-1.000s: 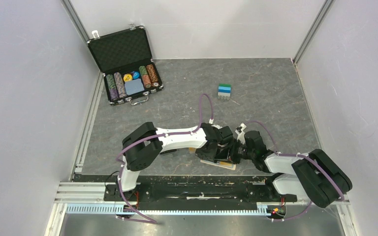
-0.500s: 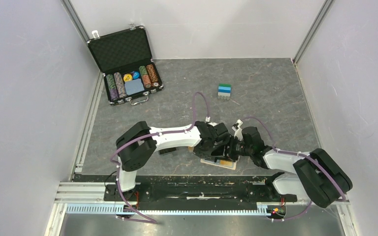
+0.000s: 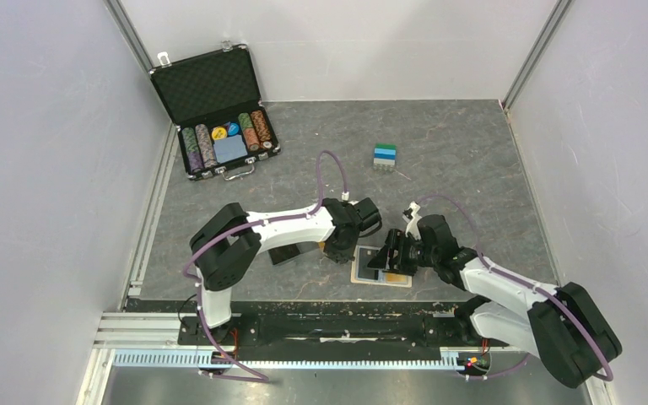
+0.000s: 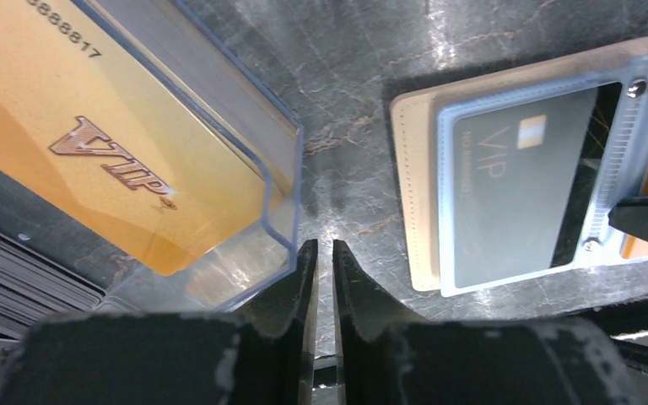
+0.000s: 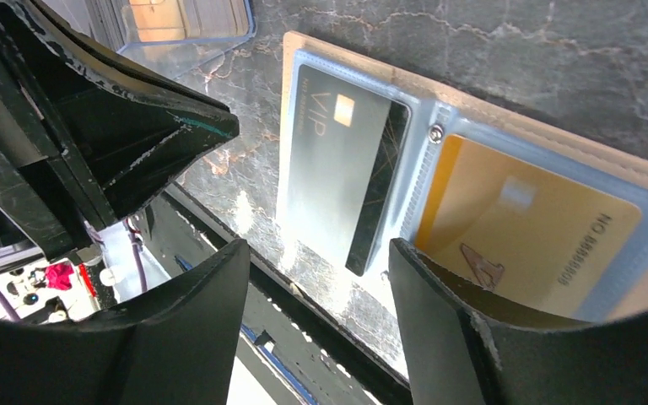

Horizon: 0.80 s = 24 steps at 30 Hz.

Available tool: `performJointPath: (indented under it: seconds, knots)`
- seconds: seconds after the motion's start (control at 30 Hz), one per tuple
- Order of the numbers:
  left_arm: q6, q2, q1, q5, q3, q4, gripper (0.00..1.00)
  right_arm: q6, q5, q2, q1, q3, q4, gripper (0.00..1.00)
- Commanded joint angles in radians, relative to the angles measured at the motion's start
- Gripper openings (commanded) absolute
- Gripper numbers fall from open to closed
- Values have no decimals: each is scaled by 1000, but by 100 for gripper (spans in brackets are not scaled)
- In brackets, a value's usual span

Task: Put the credit cards into the card holder
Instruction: Insert the credit card into the card holder.

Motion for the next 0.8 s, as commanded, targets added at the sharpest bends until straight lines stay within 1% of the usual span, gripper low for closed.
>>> performJointPath:
  seconds: [0.0,0.07,0.13,0.23,0.3,0.33,0.43,0.5,0.63,0.77]
  knots:
    - [1,-74,4,69,-30,94,23,-73,67,-60,2,52,-127,60]
    - [-20,-97,3,92,-50,130,31,-91,78,-60,2,57,-148,51]
    - [-40,-121,3,118,-70,174,35,-105,76,-46,2,60,-151,38]
    - [-70,-153,3,144,-98,221,38,-121,77,-17,2,62,-151,19]
    - [-87,-168,4,158,-115,247,39,-125,80,-7,2,61,-148,9]
    - [-92,-175,3,163,-124,270,39,-128,83,-3,1,61,-148,5]
    - [-111,-174,5,226,-148,330,41,-128,84,15,3,60,-135,0]
    - [-117,-156,5,243,-148,343,42,-129,82,27,2,59,-128,0]
    - [-120,-122,3,244,-142,347,44,-129,80,45,2,57,-118,0]
    - [-107,-91,1,216,-122,315,44,-127,77,50,1,50,-107,0]
